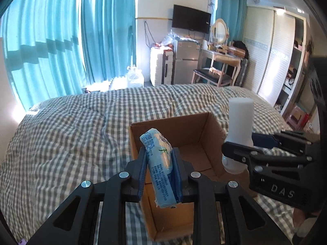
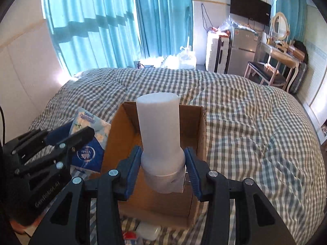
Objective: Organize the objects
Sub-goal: 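Carry both items over the box and open both grippers to drop them, then withdraw both grippers from the box toward the remaining items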
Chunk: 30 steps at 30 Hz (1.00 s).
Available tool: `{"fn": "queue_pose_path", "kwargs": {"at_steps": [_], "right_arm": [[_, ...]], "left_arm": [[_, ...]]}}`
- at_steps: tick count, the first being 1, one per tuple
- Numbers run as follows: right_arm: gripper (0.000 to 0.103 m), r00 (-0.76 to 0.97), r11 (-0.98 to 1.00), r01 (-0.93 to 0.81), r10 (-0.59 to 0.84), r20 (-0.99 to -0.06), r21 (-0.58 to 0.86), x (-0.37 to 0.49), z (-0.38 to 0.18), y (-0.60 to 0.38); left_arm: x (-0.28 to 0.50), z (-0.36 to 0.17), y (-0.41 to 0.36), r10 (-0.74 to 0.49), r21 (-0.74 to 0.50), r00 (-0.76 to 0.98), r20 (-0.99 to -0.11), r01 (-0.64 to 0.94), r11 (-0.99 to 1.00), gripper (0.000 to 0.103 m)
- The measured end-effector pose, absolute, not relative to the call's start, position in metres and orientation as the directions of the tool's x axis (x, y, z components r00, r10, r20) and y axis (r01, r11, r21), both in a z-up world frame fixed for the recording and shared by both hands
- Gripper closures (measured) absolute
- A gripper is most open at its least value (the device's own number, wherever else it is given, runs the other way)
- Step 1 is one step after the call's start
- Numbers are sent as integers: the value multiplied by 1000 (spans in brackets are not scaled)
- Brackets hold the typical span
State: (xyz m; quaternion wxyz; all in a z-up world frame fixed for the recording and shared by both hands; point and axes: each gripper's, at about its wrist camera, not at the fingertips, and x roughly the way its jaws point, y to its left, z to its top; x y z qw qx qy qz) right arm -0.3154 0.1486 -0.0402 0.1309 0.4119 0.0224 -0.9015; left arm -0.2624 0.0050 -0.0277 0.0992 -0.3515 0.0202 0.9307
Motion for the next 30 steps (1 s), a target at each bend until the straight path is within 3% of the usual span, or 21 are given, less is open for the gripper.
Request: {"fn": "queue_pose_path", "kwargs": {"at_steps": [5, 14, 17, 18, 20, 22, 25, 30], "right_arm": [[60, -572, -961, 256, -237, -785, 104, -364, -69, 154], [59, -553, -956, 267, -255, -793, 121, -388, -94, 157], [58, -558, -954, 271, -266, -786, 130, -386, -94, 159], [48, -564, -953, 270, -270, -781, 134, -384, -92, 160], [38, -573, -955, 263, -269, -774, 138, -382, -86, 162], [38, -582, -957, 252, -270, -767, 145, -377, -78, 166], [37, -609, -958, 250, -265, -747, 136, -361, -61, 174], [35, -656, -968, 230, -228, -719, 97, -323, -24, 188]], "left_arm": [[-299, -65, 10, 197, -56, -674, -712, -225, -973, 79], [-320, -91, 9, 223, -80, -647, -729, -244, -967, 77], [-318, -94, 14, 220, -65, -645, -732, -256, -964, 64], [-317, -94, 14, 223, -66, -641, -734, -260, -963, 52], [-313, -93, 16, 223, -69, -637, -738, -258, -964, 42], [-308, -88, 16, 222, -70, -640, -735, -254, -965, 29], [-295, -73, 13, 203, -61, -671, -713, -229, -972, 21], [-263, -39, 12, 184, -52, -705, -685, -205, -977, 17]]}}
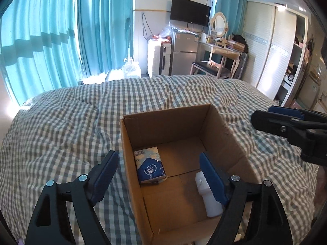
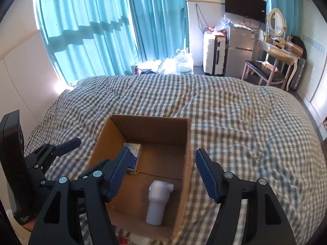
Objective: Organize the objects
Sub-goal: 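Withdraw both grippers from the box toward the remaining items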
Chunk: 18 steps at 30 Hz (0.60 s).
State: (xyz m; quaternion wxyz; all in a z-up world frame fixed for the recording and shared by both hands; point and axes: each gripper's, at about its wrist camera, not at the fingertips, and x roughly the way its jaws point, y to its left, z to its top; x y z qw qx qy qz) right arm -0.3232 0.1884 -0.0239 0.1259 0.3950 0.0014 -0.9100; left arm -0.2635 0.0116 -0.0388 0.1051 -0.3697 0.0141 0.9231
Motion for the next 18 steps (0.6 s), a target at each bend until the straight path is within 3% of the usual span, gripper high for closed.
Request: {"fn": "queue_pose_path", "kwargs": {"at_steps": [13, 18], "right_arm": [[25, -765, -974, 228, -186, -617, 11, -185, 58, 206], [22, -783, -973, 230, -177, -596, -13, -134, 67, 209]], "left_arm": [[-159, 33, 9, 47, 38, -775, -630, -91, -995, 9], [-119, 43, 3, 30, 7, -786, -617, -43, -999, 8]]}}
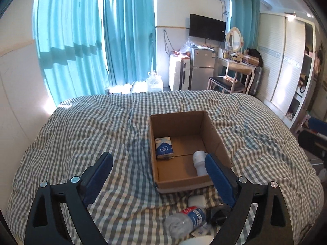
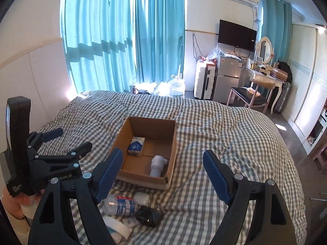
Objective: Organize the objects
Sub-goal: 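Withdraw both grippers from the box toward the remaining items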
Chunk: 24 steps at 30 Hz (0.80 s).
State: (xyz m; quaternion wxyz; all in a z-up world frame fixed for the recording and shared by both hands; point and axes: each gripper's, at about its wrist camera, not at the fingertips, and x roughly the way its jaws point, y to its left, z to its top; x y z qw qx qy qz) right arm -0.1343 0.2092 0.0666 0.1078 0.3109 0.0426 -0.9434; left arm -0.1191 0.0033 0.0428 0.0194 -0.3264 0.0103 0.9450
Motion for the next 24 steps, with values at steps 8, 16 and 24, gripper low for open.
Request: {"fn": "queue_pose_path", "kwargs": {"at_steps": [8, 16, 24], "right_arm": [[21, -799, -967, 212, -90, -594, -139, -73, 38, 200], [19, -747, -979, 169, -55, -663, -110, -63, -24, 213], [19, -652, -991, 118, -28, -758, -65, -86, -90, 229]], "left_arm": [[-66, 29, 7, -7, 47, -792, -611, -27, -999, 8], [-50, -25, 22, 4, 26, -720, -694, -31, -999, 7], [-47, -90, 53, 39, 29, -616, -787, -99, -995, 7]]}}
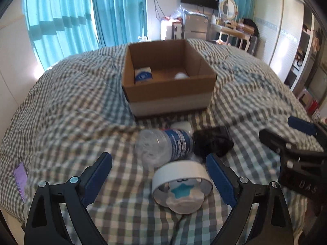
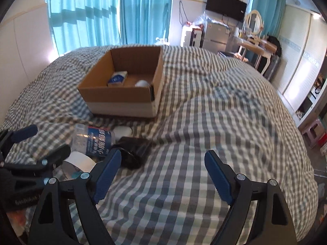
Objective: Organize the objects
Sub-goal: 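Withdraw both grippers from the box toward the remaining items, then grasp the white tape roll with the left gripper while the right grasps the black case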
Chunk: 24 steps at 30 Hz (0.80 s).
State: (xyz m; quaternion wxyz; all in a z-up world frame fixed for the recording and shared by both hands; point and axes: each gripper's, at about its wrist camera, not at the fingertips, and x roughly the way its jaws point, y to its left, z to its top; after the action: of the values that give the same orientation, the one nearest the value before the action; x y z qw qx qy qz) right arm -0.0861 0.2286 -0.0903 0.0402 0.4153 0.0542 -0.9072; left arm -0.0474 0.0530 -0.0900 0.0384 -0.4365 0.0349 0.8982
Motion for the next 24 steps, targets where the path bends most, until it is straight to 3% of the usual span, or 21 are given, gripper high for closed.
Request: {"fn": "queue_pose_path", "kwargs": {"at_steps": [10, 12, 24], "right_arm": [[19, -607, -998, 68, -42, -794, 0, -94, -115, 249], [19, -608, -998, 67, -47, -793, 8, -93, -114, 251], [19, -630, -996, 78, -80, -772, 40, -85, -99, 246]], "left_arm": [[-53, -150, 86, 58, 36, -496, -866, -178, -983, 8], [-54, -155, 85, 63, 26, -478, -876, -177, -984, 14], [-38, -107, 73, 151, -46, -531, -834, -206, -977, 16]]}}
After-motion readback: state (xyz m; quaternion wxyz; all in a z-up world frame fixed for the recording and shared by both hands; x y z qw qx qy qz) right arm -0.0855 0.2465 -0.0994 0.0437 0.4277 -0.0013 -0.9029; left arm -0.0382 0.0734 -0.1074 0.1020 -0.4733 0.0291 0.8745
